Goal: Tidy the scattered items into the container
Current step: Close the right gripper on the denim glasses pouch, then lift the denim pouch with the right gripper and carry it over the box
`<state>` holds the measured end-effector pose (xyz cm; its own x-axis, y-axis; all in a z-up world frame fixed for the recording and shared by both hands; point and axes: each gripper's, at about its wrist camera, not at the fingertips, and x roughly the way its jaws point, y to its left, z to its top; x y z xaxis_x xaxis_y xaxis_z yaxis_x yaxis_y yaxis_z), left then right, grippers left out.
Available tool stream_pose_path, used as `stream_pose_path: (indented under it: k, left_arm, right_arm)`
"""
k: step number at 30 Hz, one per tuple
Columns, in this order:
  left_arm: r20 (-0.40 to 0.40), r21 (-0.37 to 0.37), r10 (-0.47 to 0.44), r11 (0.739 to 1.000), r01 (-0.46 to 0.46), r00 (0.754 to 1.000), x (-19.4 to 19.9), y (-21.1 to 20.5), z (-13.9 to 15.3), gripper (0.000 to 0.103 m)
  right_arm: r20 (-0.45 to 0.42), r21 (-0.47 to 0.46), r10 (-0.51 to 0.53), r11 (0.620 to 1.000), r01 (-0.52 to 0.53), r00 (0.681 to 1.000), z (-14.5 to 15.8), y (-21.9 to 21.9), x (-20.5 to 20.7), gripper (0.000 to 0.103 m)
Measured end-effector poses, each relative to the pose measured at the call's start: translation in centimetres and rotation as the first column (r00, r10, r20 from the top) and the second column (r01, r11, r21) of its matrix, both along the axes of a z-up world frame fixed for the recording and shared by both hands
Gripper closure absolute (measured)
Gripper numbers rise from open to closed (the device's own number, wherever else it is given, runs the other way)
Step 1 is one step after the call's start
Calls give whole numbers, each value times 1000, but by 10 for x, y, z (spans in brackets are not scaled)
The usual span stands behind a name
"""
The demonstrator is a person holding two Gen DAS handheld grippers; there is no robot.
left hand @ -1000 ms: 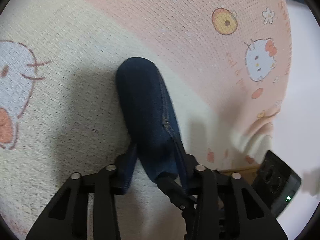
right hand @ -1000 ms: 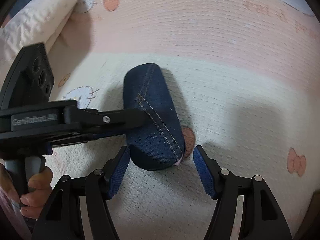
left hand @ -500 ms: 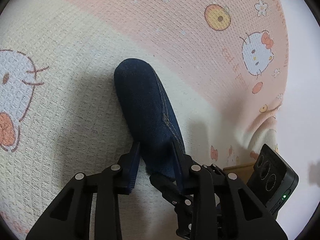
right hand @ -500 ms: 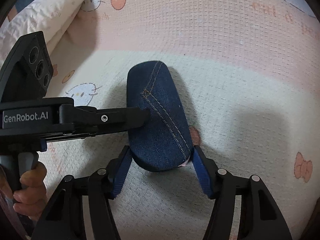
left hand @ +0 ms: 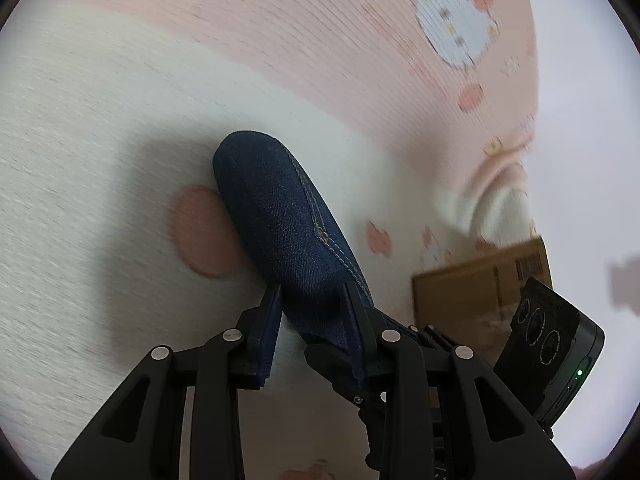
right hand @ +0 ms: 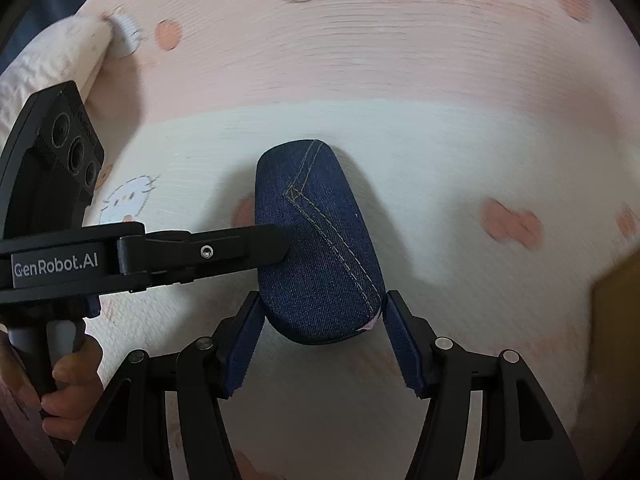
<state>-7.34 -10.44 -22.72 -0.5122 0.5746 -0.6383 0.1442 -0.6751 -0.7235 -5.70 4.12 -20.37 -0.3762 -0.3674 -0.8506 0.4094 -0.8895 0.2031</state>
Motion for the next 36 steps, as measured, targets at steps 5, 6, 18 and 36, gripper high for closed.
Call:
stream_pose_path:
  k: [5,6,18,36]
  left_arm:
    - [6,10,-85,996,85,996,-1,38,0,70]
    - [8,11,-104,995,104,995,0,47,0,70]
    - [44,-25,-305,952,306,951,6,119,-2,70]
    - [89,151,-186,974,172,978,-10,66,-18,51]
  right_arm:
    - [14,14,-74,997,74,997,2,37,17,44]
    - [16,16,-91,996,91,996,3,45,22,44]
    - [48,67,-199,978,196,979,-3,96,61,44]
    - [58,51,-201,979,199,978,-13,89,35,34]
